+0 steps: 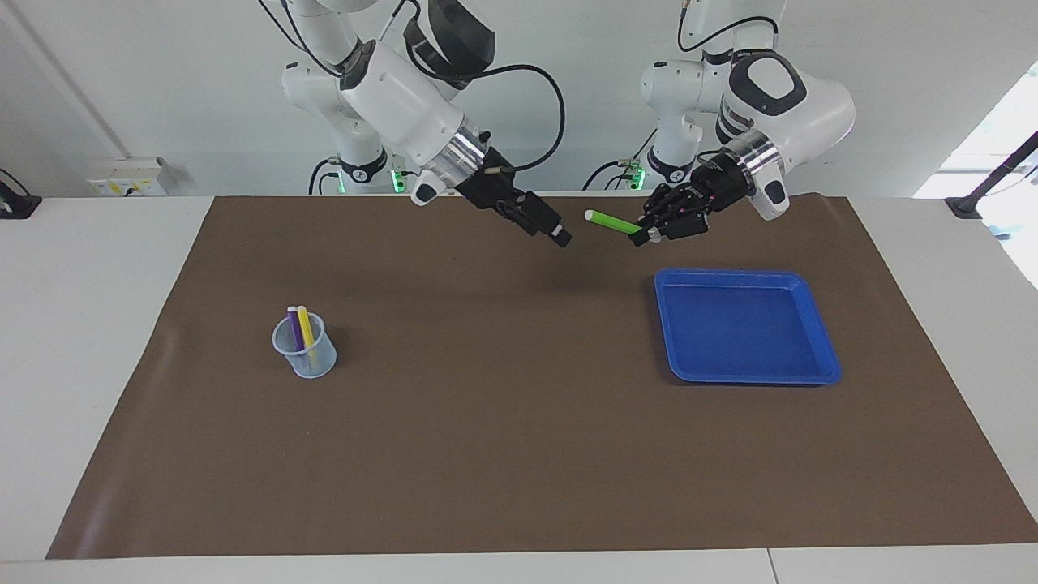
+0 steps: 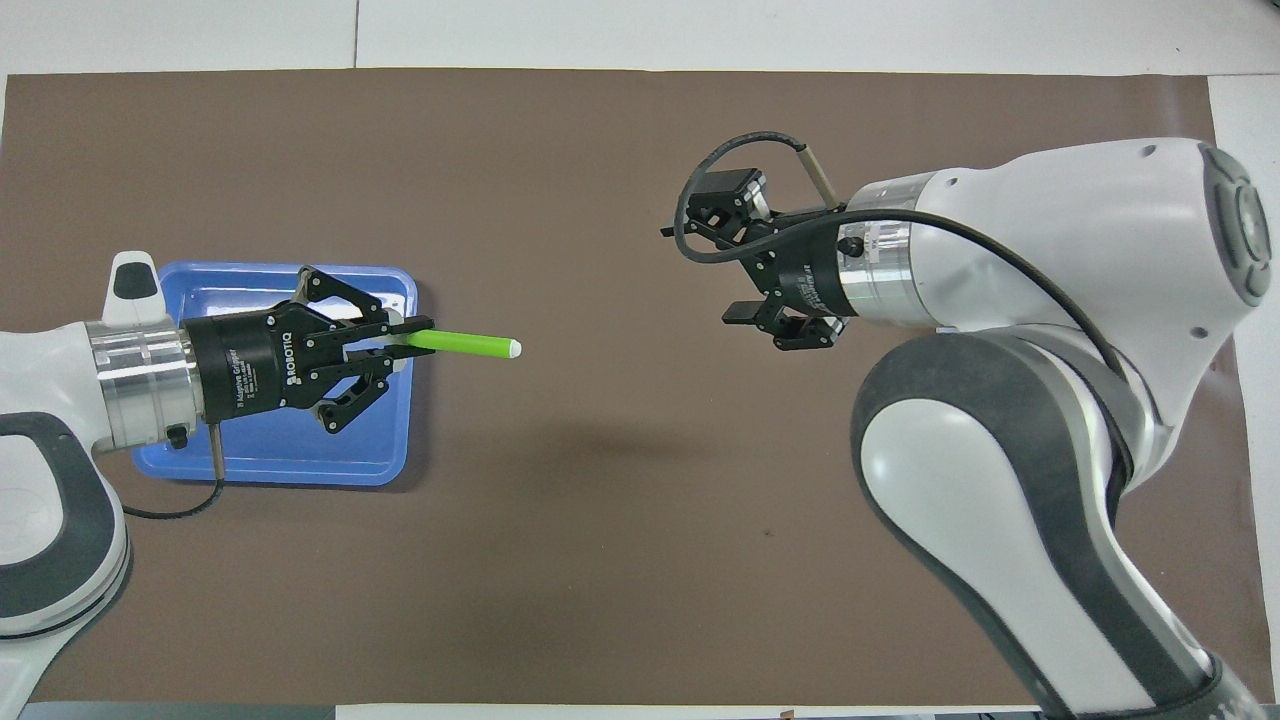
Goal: Right arm passes pens to left for tray arrangement
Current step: 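Lower the pen into the tray while the right gripper withdraws, then release the green pen in the tray with the left gripper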
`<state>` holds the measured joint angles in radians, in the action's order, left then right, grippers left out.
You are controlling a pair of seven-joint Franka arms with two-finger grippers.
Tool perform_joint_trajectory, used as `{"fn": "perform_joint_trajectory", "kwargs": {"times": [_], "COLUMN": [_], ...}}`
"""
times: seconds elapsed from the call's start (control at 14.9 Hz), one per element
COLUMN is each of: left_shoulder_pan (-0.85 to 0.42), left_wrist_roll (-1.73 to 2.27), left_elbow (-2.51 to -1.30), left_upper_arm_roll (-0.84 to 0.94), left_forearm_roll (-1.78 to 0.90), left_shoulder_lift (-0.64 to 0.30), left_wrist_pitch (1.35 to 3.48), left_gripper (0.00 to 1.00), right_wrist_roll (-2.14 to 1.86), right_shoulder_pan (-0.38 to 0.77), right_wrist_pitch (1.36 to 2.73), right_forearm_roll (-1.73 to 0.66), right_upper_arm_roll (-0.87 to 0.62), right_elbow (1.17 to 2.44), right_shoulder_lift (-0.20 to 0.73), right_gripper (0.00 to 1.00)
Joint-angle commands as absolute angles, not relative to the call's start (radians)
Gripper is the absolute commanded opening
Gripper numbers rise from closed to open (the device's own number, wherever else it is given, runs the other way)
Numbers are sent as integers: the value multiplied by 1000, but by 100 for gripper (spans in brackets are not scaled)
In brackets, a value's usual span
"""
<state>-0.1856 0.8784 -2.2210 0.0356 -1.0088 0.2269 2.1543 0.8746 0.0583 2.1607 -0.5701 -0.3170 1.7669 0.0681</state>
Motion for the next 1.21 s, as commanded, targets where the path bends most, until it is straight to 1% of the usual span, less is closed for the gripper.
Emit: {"fn": "perform_joint_trajectory", "kwargs": {"times": [0.0,0.13,0.27,0.34,0.47,0.61,0.74,0.88,1.14], "left_shoulder_pan": [-144,-111,-103,-103,-101,-94,-103,-104,-110], "left_wrist_roll": [778,659,566,528,460,424,394,329,204], "left_elbow": [-2103,-2079,-2047,-2004,-1863,-1726,-1643,-1618,-1621], "left_upper_arm_roll": [31,31,32,32,34,34,43,72,78], "left_forearm_roll": [-821,-685,-507,-409,-239,-163,-74,-3,67], "left_shoulder_lift": [109,60,3,-49,-168,-266,-346,-399,-440], "left_wrist_pitch": [2016,1956,1933,1909,1797,1708,1663,1660,1663], "left_gripper": [0,0,0,0,0,0,0,0,0], "right_wrist_roll": [749,657,521,443,301,203,123,74,21], "right_shoulder_pan": [52,49,48,48,46,45,43,43,38], "right_wrist_pitch": [2111,2079,2050,2040,2034,2025,2000,1949,1821], "right_forearm_roll": [-452,-317,-227,-194,-147,-94,-17,2,57], "right_upper_arm_roll": [-266,-224,-177,-146,-105,-69,-45,-15,2], "right_elbow": [1782,1798,1799,1799,1799,1798,1789,1769,1689], "right_shoulder_lift": [49,37,34,34,34,35,35,29,28], "right_gripper": [100,100,100,100,100,100,100,100,100]}}
